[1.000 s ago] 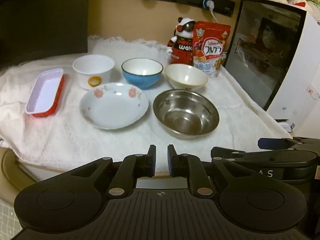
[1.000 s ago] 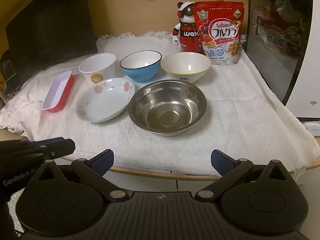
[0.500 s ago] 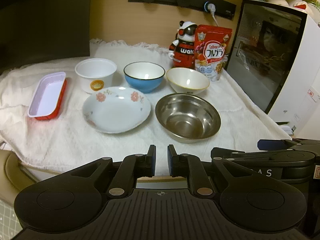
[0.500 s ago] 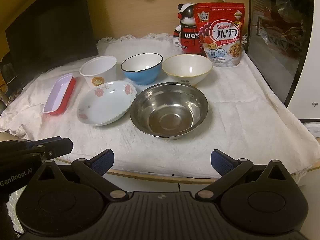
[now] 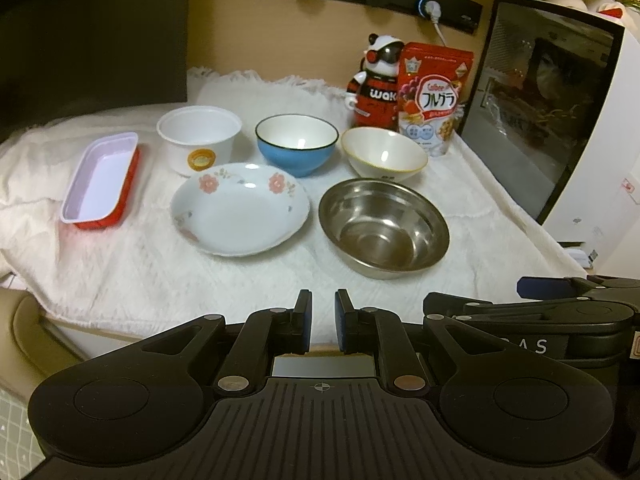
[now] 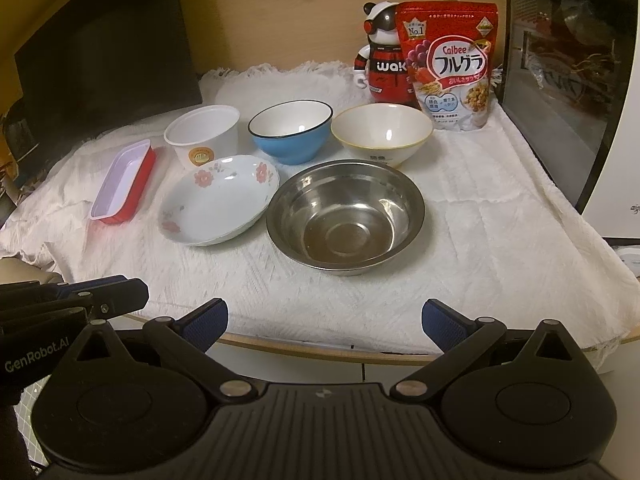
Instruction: Organize plates and bowls
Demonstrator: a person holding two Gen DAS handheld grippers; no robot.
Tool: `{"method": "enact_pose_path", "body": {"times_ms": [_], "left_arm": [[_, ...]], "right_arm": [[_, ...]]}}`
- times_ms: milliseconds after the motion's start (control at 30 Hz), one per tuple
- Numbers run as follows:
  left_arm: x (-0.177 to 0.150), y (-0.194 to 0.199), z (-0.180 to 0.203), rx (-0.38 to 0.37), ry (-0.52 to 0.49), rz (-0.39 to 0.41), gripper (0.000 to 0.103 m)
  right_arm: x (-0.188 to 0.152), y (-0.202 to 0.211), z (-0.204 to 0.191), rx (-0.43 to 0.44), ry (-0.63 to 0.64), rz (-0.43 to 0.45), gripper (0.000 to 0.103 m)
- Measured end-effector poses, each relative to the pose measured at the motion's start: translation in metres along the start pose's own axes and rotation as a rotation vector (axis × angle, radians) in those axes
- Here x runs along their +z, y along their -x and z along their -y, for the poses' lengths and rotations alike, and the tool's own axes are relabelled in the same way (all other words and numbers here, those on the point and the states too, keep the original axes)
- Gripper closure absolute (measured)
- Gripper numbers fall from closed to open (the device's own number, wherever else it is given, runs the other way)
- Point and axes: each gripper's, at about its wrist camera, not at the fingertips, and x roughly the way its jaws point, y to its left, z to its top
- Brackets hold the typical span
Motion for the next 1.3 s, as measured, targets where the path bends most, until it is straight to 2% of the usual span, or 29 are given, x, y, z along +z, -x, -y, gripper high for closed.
{"method": "enact_pose_path", "body": {"times_ms": [1300], "left_arm": [[-0.0018,-0.0075,-0.0078,0.002,0.022,-0.027,0.088]], "right_arm": [[0.0007,-0.0058,-0.0008,-0.001,-0.001,-0.010,0.000]]}}
